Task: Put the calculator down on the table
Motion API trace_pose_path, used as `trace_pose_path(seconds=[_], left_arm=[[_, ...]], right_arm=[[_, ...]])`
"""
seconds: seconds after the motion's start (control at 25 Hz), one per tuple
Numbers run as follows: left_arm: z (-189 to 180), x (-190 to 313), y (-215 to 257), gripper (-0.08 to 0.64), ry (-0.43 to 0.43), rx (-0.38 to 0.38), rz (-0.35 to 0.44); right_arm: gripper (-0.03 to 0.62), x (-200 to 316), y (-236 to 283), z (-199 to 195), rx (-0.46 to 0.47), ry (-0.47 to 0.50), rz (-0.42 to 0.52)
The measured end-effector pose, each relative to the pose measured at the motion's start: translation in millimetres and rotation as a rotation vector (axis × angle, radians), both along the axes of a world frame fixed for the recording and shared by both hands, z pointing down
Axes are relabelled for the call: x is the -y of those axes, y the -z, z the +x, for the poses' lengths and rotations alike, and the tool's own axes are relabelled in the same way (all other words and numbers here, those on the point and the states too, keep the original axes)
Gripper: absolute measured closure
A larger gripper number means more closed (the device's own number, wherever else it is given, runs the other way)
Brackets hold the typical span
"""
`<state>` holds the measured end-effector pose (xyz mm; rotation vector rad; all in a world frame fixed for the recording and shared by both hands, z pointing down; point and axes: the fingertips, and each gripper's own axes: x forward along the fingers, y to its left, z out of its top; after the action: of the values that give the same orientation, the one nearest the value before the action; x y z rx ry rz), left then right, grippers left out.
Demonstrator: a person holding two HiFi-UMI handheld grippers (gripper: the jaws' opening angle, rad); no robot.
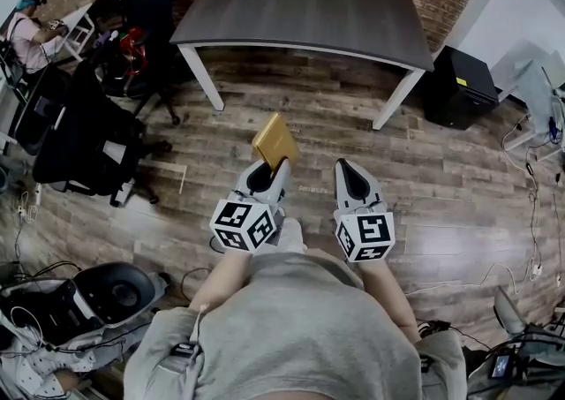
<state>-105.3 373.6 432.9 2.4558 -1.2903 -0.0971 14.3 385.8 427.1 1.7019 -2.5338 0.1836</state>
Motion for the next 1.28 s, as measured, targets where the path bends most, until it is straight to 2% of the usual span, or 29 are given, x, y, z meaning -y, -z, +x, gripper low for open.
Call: trace_pose_path(seconds=[0.28,0.6,0.88,1.28], left_arm=[[2,3,-4,0.472,-0.001,-0.008,-0.008],[12,37,-4,0.472,-0.013,-0.016,0.007],[25,84,0,0.472,-0.02,-0.016,0.005],[21,172,-3,0.472,-0.029,-0.009,-0.014]], right_arm=[[0.591,2,-4,3,-0.011,-0.001,0.001],[0.591,30,-8,7,-0.004,-0.002,0.004],[0.59,79,-2,17,-0.006,0.004,0.002],[0.59,172,2,16,0.005,-0.011,0.005]])
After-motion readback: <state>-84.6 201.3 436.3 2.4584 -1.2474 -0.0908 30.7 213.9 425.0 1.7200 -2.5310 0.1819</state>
